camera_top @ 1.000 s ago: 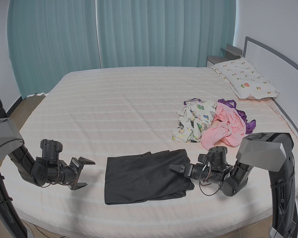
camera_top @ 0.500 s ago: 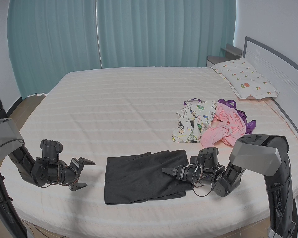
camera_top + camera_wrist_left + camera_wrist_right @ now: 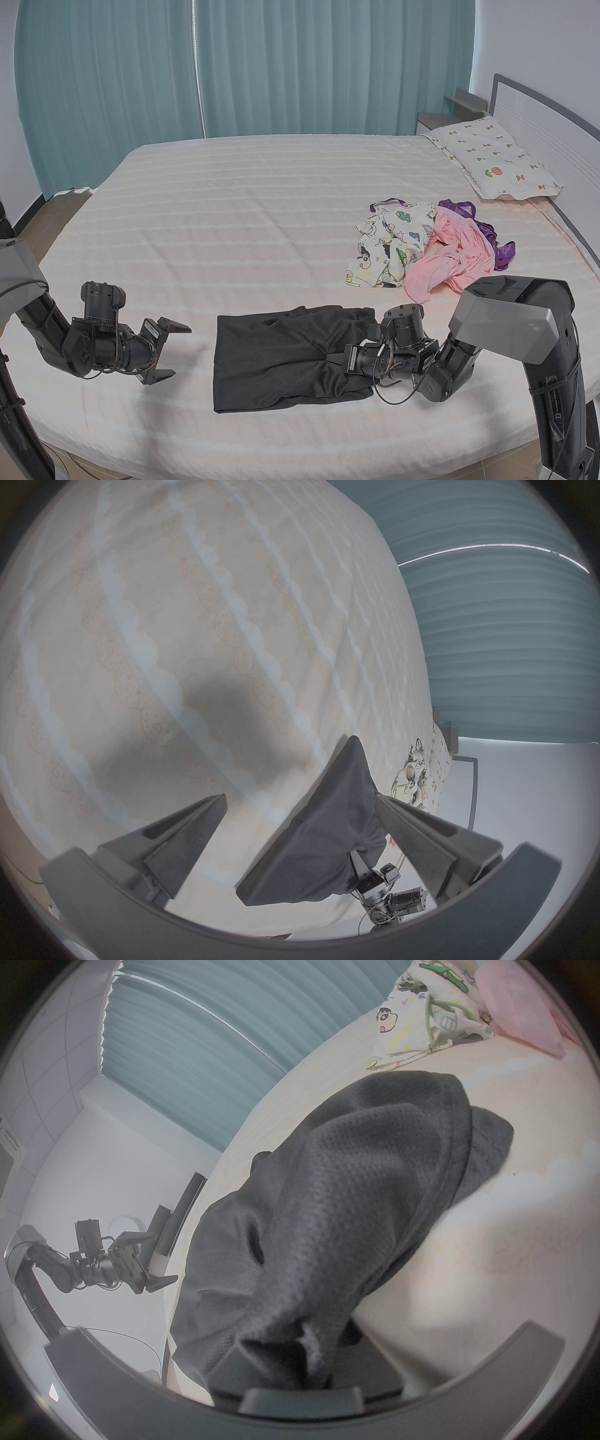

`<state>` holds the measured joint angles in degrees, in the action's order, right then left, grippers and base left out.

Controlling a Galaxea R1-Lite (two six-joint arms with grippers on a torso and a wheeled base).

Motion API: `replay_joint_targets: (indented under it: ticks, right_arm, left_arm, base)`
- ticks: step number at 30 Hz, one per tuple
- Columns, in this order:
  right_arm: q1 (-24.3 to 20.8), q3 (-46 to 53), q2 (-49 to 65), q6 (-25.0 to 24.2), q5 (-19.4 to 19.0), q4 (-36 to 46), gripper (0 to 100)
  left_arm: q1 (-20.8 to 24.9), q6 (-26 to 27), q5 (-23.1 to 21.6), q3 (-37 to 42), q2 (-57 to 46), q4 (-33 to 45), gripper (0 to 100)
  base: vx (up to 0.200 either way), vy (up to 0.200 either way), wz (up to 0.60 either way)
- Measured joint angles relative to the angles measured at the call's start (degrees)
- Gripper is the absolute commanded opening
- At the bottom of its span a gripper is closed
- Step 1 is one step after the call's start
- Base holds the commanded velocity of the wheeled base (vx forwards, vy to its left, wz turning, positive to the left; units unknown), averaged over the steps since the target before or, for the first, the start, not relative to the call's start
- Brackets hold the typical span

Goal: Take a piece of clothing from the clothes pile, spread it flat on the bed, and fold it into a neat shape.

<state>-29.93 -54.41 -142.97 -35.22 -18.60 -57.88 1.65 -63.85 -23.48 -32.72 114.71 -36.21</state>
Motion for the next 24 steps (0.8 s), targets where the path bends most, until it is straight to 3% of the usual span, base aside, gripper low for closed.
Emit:
replay_joint_targets:
  ticks: [7,13,24]
  right_arm:
    - [0.3,2.5,-0.1,-1.1,0.2,-3.3,0]
    - [0.3,6.9,1.7,-6.6,-0.2,-7.0,0]
    - [1.3,12.0,4.5,-8.8,-3.4,-10.1,0]
  left_arm:
    - [0.0,0.0,0.8,0.1,0.0,-0.1,100]
    - [0.0,-0.1,1.2,1.1,0.0,-3.2,100]
    - [0.0,-0.2,1.2,2.2,0.1,-4.5,100]
  base:
    - [0.0,0.0,0.0]
    - [0.0,0.0,0.0]
    - [0.0,-0.2,0.0]
